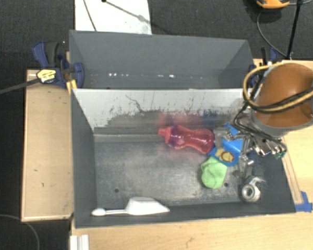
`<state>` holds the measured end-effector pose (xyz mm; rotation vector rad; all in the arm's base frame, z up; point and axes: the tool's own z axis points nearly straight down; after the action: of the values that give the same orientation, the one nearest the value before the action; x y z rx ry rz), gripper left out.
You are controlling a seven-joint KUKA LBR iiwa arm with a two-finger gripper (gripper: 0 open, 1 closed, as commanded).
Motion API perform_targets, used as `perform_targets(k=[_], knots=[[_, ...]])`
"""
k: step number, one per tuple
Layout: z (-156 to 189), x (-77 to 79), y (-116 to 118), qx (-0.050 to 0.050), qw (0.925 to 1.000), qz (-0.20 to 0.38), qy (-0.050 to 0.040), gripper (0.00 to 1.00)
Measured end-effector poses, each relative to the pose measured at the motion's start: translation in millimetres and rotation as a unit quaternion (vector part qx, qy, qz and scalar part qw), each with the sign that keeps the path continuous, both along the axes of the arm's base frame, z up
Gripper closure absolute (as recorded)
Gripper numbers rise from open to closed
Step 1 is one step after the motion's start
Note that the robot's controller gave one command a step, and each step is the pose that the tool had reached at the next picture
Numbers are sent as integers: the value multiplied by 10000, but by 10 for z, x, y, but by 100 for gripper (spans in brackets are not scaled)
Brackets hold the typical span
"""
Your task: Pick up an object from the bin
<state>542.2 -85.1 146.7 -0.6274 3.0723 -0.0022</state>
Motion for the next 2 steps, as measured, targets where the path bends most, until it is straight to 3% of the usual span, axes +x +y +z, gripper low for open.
perform_targets(k=[1,2], knots=[[-761,-64,82,41,9996,-264,48,0],[-766,59,75,-2,9678,2516,30,100]])
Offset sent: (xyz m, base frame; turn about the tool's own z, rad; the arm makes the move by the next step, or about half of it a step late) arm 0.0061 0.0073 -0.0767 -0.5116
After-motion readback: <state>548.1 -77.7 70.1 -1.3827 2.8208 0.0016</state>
